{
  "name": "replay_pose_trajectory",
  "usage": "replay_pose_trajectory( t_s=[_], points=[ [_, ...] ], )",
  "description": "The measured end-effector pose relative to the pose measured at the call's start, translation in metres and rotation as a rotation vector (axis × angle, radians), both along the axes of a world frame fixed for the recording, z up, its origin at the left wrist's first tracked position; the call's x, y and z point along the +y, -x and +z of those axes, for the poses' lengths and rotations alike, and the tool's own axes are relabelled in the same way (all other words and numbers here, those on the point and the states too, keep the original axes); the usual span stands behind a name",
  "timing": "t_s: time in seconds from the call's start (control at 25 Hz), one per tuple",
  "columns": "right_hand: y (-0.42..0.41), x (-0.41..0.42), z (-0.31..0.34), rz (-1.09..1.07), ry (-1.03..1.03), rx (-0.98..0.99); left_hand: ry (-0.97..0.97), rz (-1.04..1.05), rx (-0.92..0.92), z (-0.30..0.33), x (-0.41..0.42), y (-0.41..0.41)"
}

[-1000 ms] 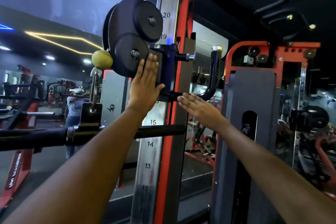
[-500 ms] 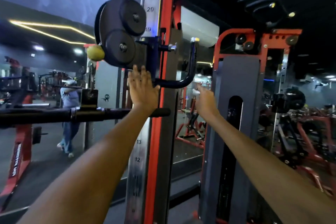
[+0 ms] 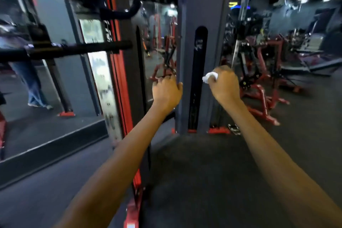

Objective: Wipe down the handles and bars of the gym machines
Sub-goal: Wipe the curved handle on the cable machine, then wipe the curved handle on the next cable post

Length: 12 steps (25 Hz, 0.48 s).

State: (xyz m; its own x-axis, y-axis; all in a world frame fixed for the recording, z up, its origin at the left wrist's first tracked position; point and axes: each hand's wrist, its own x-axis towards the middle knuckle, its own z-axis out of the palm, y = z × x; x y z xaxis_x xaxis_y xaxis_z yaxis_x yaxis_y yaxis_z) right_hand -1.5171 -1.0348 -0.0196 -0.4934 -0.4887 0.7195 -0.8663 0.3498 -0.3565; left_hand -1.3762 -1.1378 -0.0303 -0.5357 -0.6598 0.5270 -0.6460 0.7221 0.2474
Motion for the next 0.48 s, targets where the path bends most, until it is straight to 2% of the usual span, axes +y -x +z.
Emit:
replay_pose_trajectory(
  t_s=[0.12, 0.24, 0.48],
  points=[
    [0.004, 0.062, -0.063, -0.054, 0.036, -0.047, -0.055, -0.112, 0.011, -0.063, 0.047, 0.009],
    [0.007, 0.102, -0.118, -0.106, -0.032, -0.146, -0.144, -0.197, -0.1, -0.118, 0.087, 0.023],
    [0.067, 0.123, -0.171, -0.219, -0.164, -0.224, -0.214, -0.327, -0.239, -0.161, 0.103, 0.075]
  ],
)
